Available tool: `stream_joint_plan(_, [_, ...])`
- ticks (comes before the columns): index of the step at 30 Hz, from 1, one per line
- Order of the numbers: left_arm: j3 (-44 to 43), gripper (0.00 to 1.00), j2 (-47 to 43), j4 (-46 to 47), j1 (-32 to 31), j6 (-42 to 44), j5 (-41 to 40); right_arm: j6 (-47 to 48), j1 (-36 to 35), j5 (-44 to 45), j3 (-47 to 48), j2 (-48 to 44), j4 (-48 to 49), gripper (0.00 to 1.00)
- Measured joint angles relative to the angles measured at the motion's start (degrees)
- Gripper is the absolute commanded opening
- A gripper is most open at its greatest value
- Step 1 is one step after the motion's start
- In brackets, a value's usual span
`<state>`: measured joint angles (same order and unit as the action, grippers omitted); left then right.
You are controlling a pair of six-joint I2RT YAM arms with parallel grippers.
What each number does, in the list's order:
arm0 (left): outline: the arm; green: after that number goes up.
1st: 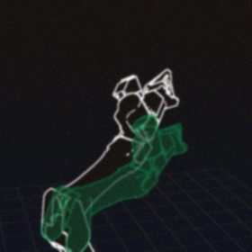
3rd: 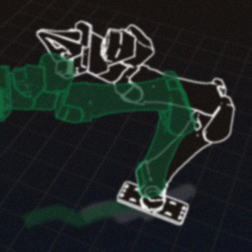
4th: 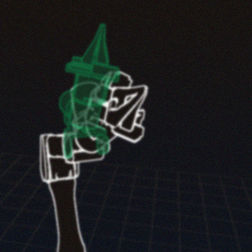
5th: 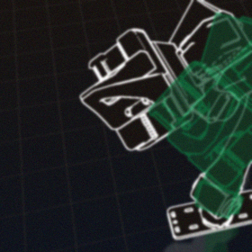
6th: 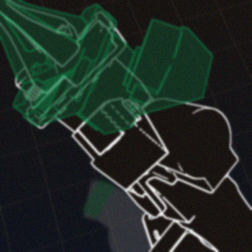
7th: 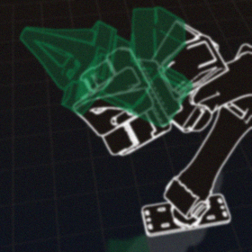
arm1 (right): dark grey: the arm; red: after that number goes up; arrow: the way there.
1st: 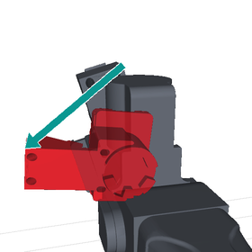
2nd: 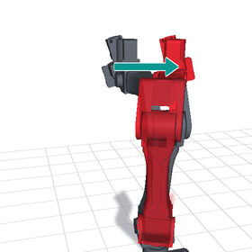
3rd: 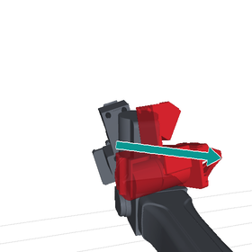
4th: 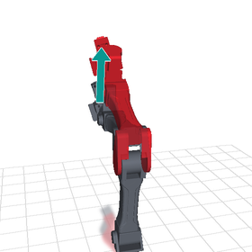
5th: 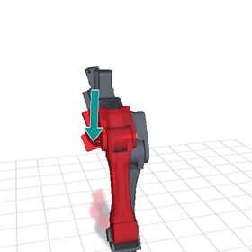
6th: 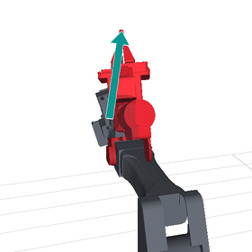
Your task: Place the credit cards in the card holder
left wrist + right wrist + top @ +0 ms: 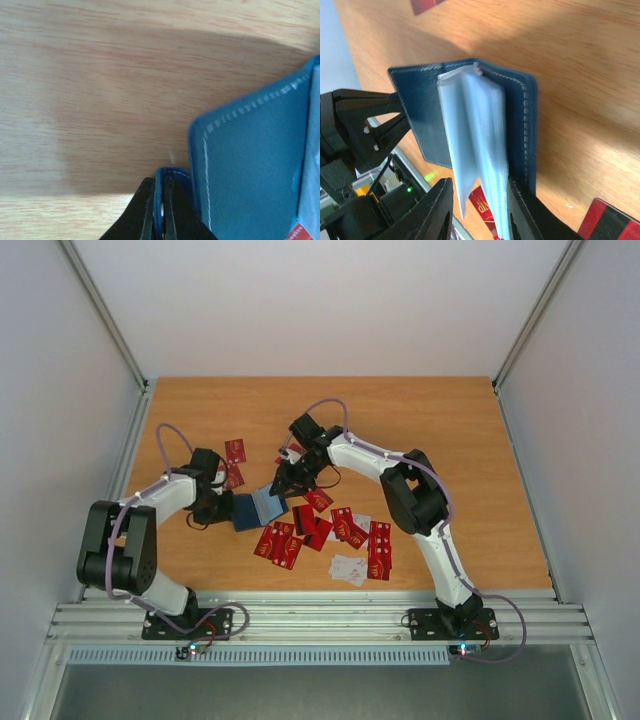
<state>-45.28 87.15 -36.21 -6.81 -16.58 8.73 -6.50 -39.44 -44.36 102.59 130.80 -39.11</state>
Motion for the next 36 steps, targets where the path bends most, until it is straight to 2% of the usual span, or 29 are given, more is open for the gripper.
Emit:
stream_joint_plan(7, [-3.19, 0.04, 4.17, -3.28, 0.04, -2.45, -1.05, 1.73, -0.02, 2.47, 2.51, 2.14, -4.15, 0.23])
stream_joint_plan(10, [-5.49, 0.1, 6.12, -5.79, 0.04, -3.21, -1.07, 2.67, -0.17, 3.54, 3.3, 3.37, -5.84, 0.22])
stream_joint_plan(12, [-6.1, 0.2, 6.54, -6.51, 0.02, -3.69, -1.2, 3.28, -0.39, 4.52, 4.13, 4.26, -7.32, 0.22])
stream_joint_plan(15, [-6.23, 0.41, 6.16, -7.32, 0.02, -4.57, -2.47, 4.26, -0.83, 6.32, 5.46, 5.07, -9.44, 0.21])
stream_joint_plan(19, [-6.36, 0.51, 3.67, -10.84, 0.04, -5.29, -4.63, 5.7, -1.36, 9.03, 6.64, 5.16, -12.0, 0.21])
stream_joint_plan(24, [-10.34, 0.55, -4.61, -17.81, -1.42, -5.7, -6.71, 6.93, -1.46, 11.82, 7.02, 5.16, -14.58, 0.21])
stream_joint_plan(29, [-19.23, 0.54, -11.82, -23.08, -8.35, -5.75, -9.05, 8.07, -1.9, 13.53, 7.19, 5.11, -16.22, 0.21])
stream_joint_plan(32, [-21.66, 0.51, -15.37, -23.26, -10.95, -6.16, -6.69, 8.55, -2.4, 14.08, 7.19, 5.01, -16.87, 0.21])
stream_joint_plan(36, [-21.46, 0.46, -17.7, -22.91, -11.02, -7.54, -3.13, 9.16, -2.67, 14.71, 7.1, 4.7, -17.66, 0.2])
